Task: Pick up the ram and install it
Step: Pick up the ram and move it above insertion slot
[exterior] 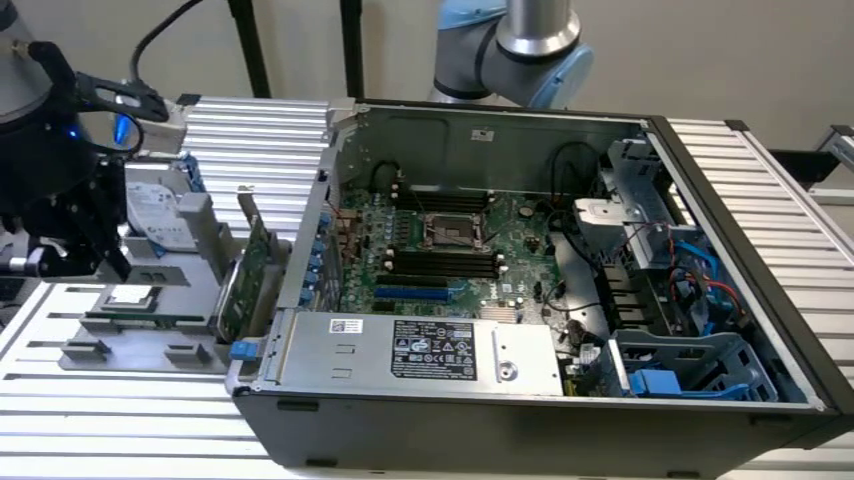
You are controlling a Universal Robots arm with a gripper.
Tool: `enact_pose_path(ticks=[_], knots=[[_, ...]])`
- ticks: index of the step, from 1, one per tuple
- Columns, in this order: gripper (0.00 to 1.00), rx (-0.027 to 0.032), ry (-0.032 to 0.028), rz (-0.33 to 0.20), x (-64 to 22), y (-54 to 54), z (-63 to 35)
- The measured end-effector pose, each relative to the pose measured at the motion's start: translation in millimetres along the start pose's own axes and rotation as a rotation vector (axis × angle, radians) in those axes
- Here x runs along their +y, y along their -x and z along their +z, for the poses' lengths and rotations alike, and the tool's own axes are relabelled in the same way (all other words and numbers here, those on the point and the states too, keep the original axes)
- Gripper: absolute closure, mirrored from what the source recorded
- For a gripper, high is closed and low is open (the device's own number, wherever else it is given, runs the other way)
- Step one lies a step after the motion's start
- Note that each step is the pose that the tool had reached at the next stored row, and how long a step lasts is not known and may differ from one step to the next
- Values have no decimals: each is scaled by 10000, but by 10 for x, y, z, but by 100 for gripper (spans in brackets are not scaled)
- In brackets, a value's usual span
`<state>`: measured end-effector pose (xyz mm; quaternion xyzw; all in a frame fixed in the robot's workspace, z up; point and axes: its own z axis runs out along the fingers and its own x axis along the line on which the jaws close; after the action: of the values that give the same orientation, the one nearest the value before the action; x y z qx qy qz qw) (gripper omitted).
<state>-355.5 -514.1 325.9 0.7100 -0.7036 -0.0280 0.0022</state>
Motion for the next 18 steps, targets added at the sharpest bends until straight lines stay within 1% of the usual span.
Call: enact_pose_path(ticks=[10,13,16,18], knots=[[100,-113,-1,-28,-221,32,-335],[100,-156,-2,-37,-291,40,-429],[100,-214,-2,-41,-385,46,-506],[100,-243,-1,-43,-461,49,-551]])
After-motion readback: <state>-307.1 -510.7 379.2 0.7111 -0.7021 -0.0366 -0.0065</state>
